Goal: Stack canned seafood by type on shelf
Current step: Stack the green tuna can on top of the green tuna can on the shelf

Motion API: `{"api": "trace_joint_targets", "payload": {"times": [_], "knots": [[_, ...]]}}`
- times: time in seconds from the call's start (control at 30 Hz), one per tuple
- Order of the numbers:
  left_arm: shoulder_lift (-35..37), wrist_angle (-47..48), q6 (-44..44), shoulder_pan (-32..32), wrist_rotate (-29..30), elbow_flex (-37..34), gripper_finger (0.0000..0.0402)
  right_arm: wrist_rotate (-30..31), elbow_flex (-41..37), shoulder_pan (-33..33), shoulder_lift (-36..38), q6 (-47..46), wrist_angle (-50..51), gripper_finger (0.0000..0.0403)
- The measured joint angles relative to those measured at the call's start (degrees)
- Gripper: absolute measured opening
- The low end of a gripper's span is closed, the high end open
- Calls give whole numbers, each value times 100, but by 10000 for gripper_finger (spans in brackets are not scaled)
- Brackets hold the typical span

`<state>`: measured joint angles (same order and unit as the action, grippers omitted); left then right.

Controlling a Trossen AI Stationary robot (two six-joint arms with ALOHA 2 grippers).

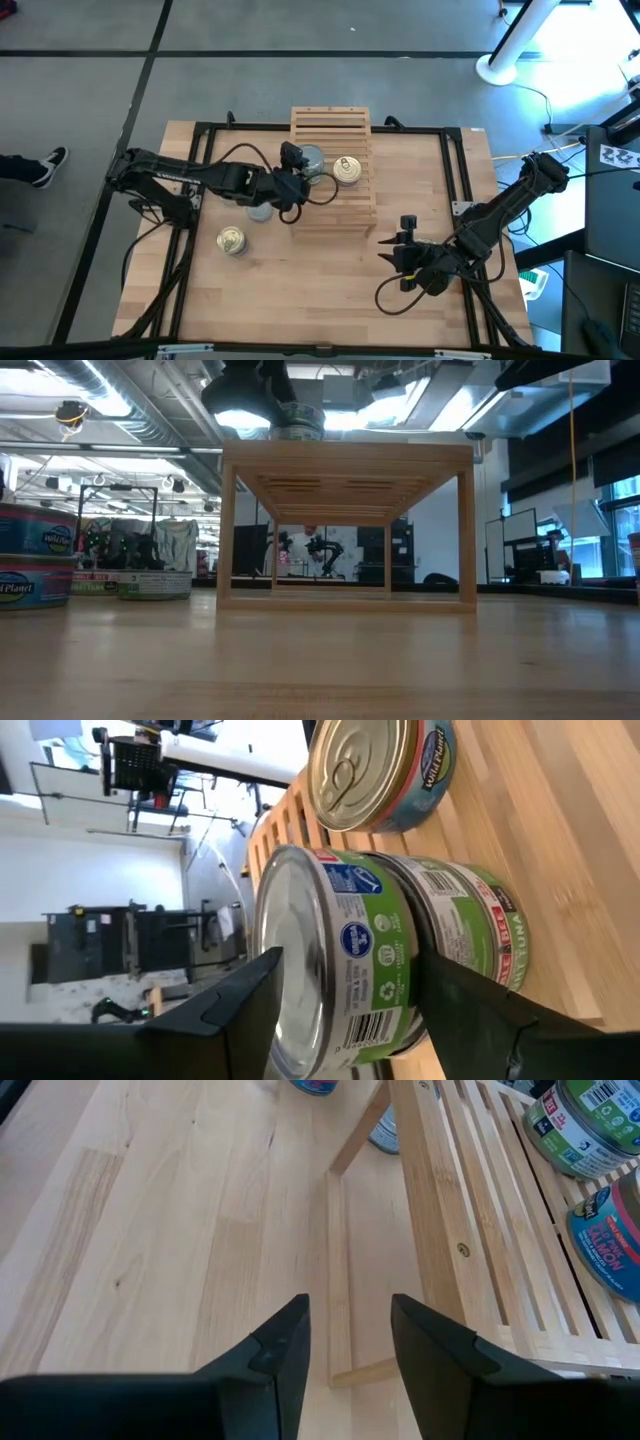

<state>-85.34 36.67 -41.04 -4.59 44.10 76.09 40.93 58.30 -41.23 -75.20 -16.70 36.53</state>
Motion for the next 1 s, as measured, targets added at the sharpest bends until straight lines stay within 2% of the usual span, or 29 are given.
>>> {"api": "trace_joint_targets", "payload": {"times": [0.5,0.73,1.0], "knots": [[42,2,66,-30,-46,2,221,-2,2,0,0,58,-6,143],[61,42,490,-39,-49,2,221,-2,2,1,0,60,-43,143],[55,27,525,-40,-44,4,221,-2,2,0,0,60,-45,143]]}}
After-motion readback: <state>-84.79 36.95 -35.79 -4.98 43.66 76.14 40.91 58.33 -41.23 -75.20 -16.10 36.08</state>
